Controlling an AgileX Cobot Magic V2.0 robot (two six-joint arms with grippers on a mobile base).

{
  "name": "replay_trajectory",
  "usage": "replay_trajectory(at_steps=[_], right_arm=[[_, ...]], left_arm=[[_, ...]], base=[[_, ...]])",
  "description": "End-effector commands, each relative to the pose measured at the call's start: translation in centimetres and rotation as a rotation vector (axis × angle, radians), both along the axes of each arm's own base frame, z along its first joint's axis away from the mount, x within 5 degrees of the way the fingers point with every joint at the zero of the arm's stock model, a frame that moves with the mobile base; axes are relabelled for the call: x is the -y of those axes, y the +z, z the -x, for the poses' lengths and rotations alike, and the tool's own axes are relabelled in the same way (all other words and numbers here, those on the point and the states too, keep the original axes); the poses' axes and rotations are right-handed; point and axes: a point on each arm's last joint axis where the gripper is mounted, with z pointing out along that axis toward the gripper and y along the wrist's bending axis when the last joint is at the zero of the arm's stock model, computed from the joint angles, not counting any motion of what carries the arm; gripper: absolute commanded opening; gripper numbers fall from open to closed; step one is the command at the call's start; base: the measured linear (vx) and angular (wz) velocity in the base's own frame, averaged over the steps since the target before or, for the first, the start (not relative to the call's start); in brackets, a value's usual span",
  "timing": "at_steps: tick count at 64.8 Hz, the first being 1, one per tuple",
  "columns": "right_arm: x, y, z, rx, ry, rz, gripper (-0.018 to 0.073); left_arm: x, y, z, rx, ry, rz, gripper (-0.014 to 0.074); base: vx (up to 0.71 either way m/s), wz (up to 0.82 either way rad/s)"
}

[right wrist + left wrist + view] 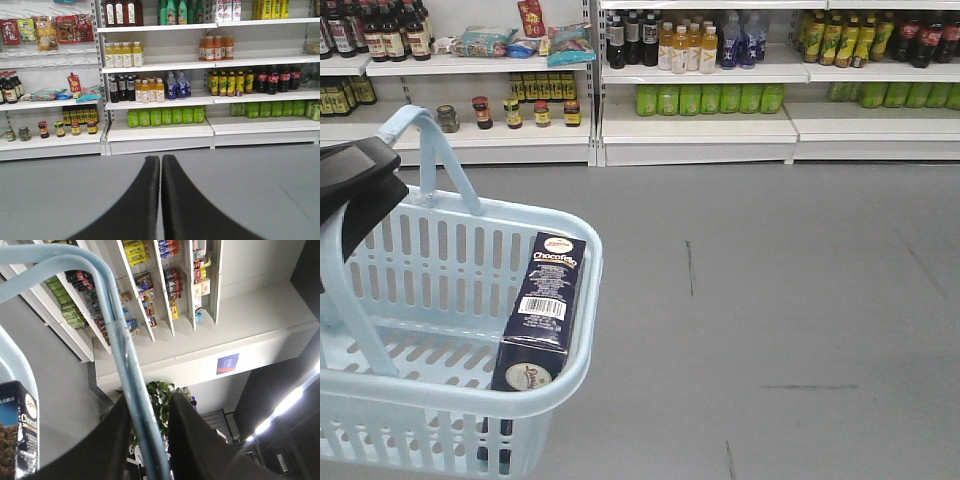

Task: Left arm holds basket, right arm returns cookies
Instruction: 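Hold the basket and drive along the drink shelves toward the plant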

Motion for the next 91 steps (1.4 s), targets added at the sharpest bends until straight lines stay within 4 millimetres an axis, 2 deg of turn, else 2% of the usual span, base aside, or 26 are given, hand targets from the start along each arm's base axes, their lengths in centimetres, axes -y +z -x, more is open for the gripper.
replay_trajectory(at_steps=[1,91], right_arm=[[0.03,0.74,0.12,0.086,-0.006,0.012,-0.0008],[0.03,0.74,0.12,0.086,-0.006,0.012,-0.0008]], left_arm=[[0.08,1.45,0.48,0.027,-0.025,0.07,-0.0008],[0.06,1.44,0.47,0.026,-0.022,0.07,-0.0008]], base=[[0.49,0.0],[0.47,-0.04]])
